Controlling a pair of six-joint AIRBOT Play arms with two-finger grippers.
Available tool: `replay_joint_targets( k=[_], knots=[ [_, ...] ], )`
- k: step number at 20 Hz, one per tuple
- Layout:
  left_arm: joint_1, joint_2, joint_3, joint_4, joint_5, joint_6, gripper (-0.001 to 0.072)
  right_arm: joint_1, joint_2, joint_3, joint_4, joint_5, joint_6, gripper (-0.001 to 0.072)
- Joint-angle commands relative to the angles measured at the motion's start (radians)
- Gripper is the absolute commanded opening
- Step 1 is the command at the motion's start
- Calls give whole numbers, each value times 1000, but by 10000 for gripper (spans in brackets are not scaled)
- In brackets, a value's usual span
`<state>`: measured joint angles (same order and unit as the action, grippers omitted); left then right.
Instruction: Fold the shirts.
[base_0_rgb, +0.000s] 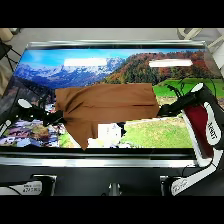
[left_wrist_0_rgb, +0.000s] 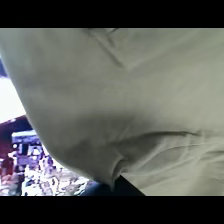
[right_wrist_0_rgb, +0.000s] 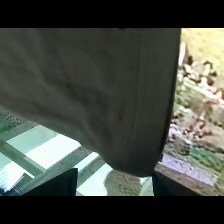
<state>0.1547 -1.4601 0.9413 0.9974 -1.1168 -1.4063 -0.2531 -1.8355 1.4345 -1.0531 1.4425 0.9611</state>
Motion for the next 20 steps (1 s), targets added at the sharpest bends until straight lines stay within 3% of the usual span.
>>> replay_joint_targets(
  k=[1, 2, 3, 4, 7, 9, 10, 14, 16, 20],
  knots=[
    [0, 31, 0, 0, 3, 13, 26, 40, -15, -1, -6, -93, 29, 471],
    [0, 37, 0, 0, 3, 13, 26, 52, -18, -1, -7, -98, 42, 357],
    [0, 40, 0, 0, 3, 18, 26, 64, -21, -1, -8, -107, 53, 301],
    [1, 41, 5, 1, 3, 21, 26, 71, -21, 1, -11, -119, 53, 14],
    [19, 69, 77, 5, -28, 24, 25, 69, 19, 62, -39, -58, 20, 15],
    [23, 167, 188, 41, -34, 23, 24, 69, 115, 130, -87, -27, -74, 14],
    [21, 227, 259, 38, -17, 14, 24, 70, 189, 164, -108, -53, -131, 15],
    [-27, 479, 653, 35, 124, 31, 25, 70, 563, 283, -173, -293, -133, 16],
    [-38, 589, 831, 49, 170, 49, 24, 70, 792, 308, -169, -386, -188, 16],
    [-37, 771, 923, 92, 226, 8, 25, 70, 1127, 308, -207, -476, -206, 15]
  ],
)
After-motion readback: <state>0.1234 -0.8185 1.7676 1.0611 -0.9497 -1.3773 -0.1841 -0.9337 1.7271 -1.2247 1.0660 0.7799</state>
